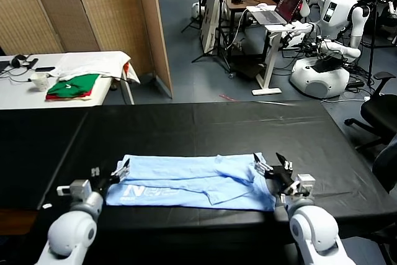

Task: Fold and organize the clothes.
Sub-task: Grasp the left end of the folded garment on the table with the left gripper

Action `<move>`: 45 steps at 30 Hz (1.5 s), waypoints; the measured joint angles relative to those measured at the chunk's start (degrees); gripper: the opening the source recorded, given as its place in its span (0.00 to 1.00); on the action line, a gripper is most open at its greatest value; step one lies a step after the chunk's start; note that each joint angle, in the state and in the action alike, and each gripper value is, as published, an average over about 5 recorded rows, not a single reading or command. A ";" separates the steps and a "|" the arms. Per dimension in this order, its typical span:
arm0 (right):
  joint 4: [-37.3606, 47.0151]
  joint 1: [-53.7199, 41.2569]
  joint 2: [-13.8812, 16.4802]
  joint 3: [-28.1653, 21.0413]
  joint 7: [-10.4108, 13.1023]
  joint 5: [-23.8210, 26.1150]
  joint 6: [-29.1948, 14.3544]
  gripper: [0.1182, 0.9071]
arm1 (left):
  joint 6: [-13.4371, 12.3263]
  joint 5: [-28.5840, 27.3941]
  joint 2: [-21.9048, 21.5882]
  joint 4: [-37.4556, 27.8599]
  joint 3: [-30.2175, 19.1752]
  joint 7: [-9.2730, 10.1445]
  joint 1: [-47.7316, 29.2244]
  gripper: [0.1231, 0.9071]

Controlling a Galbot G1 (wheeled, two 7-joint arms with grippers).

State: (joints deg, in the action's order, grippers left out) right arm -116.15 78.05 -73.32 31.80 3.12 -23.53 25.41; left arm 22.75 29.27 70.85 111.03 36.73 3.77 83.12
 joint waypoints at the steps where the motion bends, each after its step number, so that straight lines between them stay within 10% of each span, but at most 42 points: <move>1: -0.18 0.22 -0.04 0.05 0.00 0.01 0.00 1.00 | -0.09 0.25 0.33 0.00 0.11 -0.10 0.36 1.00; 14: -0.72 1.38 -0.73 0.04 -0.02 0.42 -0.32 1.00 | -0.68 3.32 2.23 -0.12 0.69 -0.63 1.81 0.93; 26: -0.59 1.42 -1.05 -0.15 -0.84 1.09 -0.86 1.00 | 1.33 4.66 2.08 -0.63 0.53 -1.37 1.58 0.08; 32: -0.80 1.58 -1.09 -0.09 -0.86 1.08 -0.90 1.00 | 2.23 0.91 0.85 0.51 0.77 -1.22 1.66 0.07; 45: -1.17 2.56 -1.84 -0.95 -0.62 1.16 -1.02 1.00 | -5.81 -24.02 -7.31 -0.87 8.12 -0.50 5.99 0.07</move>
State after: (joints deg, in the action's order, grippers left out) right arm -117.31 80.60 -75.16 30.85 2.50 -22.37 24.39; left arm 16.94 5.25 63.54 110.17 44.85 3.27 89.12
